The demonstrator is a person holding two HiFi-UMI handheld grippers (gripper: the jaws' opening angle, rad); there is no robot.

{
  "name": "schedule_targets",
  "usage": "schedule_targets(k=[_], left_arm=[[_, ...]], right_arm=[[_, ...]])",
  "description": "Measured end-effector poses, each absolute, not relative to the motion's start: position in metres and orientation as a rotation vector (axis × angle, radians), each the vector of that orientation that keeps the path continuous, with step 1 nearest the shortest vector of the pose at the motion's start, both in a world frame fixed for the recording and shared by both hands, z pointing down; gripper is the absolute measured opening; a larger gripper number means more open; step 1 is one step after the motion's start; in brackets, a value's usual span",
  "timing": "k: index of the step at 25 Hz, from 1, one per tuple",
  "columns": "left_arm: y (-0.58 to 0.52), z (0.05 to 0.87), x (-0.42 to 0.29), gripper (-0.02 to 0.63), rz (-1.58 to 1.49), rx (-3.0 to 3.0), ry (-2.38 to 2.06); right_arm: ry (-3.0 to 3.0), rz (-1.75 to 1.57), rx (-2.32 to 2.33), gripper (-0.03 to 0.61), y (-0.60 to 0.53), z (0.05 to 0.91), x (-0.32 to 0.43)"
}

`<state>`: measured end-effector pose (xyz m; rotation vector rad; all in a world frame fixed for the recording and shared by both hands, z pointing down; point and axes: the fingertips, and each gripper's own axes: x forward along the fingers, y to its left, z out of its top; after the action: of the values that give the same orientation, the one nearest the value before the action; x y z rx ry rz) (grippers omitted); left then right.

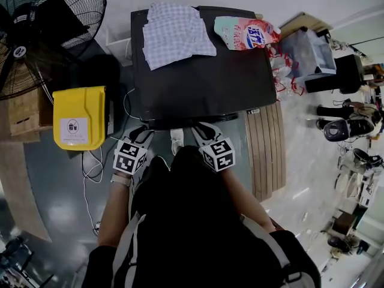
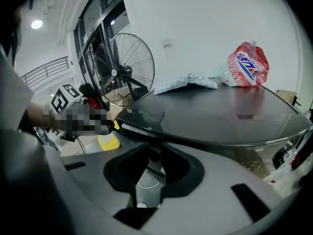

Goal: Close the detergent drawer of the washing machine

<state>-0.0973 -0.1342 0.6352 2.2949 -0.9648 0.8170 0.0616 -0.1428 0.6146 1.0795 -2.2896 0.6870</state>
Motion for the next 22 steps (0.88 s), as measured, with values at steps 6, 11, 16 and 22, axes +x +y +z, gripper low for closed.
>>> schedule_targets(k=[6,11,16,22], left_arm=[[-0.142,0.636,-0.099,0.141,0.795,2.272,-1.018],[-0.142,0.638,-0.102,0.146,0.718,2.227,-1.083],[-0.139,0.634,-0.108,0.146,0.577,2.15,-1.124],[-0.131,0.635,-0.116,0.134,0.461,2.058,-1.135]], right_arm=[[-2.282,0.692,1.105,0.091,-0.15,0.615,0.06],[-2.254,0.686,1.132,0.092,-0.15,0.616,0.059],[-2.244,0.684,1.161,0.103,-0.147,0.612,0.057],[-2.23,0.692,1.216,0.12,-0.139,0.608,0.058]])
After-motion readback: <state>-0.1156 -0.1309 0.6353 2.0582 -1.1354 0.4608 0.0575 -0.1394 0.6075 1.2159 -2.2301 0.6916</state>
